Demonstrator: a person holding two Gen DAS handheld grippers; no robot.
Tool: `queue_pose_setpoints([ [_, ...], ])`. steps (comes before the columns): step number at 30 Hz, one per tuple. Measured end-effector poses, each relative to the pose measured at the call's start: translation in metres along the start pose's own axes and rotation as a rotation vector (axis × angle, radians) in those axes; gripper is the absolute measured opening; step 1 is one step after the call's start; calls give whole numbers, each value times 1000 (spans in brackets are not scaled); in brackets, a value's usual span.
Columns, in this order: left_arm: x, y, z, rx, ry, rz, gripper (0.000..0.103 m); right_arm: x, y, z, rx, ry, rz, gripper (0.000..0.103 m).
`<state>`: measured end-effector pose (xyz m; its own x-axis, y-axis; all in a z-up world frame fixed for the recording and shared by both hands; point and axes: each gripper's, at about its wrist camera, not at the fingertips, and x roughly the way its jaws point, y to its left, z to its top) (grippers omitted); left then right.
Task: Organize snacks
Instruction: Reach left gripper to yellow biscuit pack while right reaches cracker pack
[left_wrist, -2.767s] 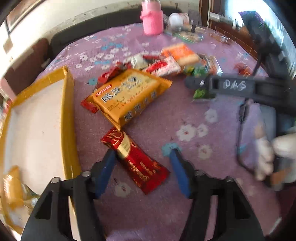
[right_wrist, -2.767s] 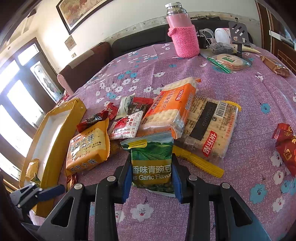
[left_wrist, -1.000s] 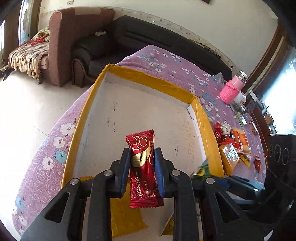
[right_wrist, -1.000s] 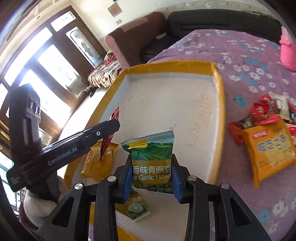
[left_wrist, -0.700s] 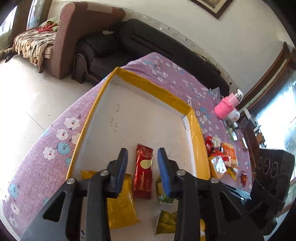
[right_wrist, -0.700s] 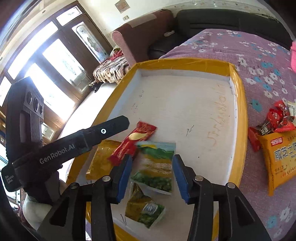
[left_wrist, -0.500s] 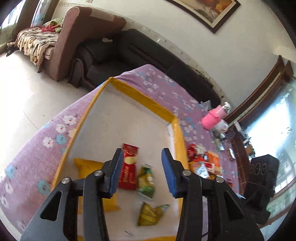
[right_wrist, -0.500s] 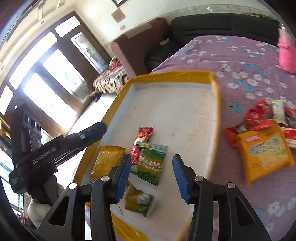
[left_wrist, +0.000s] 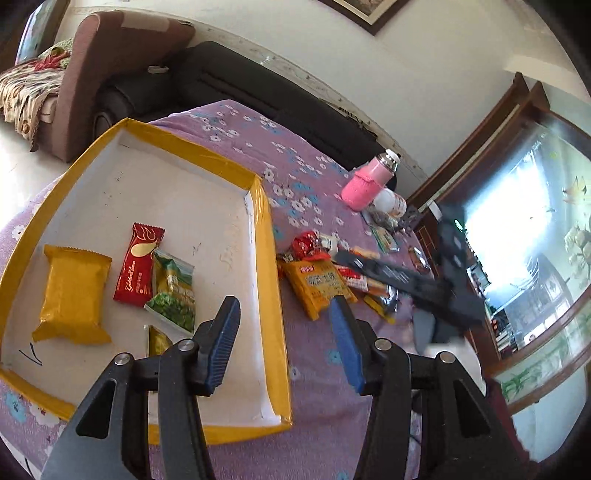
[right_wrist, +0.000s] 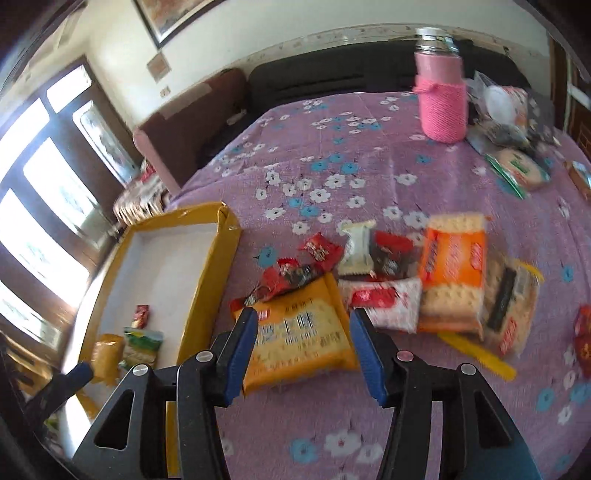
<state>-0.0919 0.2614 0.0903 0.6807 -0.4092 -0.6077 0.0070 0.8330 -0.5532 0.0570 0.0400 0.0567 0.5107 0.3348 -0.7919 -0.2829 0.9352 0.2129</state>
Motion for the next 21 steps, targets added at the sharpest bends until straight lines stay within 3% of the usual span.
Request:
queue_pose_setpoints([
  [4,-10,2,-1,11,-22,32,50,41,25,19,-81,52,-89,54],
  [8,-17,9,-1,10,-53,64,52,66,39,12,-189,106,-184,54],
  [11,-18,15,-3,4,-69,78,52,57,40,0,-267,137,-176,51],
  [17,-8,12,-11,-3,-33,30,52,35,37,-47,-458,216,-218,53],
  [21,-10,-3,-17,51,-17,14,52,-1,16,-59,-435,197,-155,52],
])
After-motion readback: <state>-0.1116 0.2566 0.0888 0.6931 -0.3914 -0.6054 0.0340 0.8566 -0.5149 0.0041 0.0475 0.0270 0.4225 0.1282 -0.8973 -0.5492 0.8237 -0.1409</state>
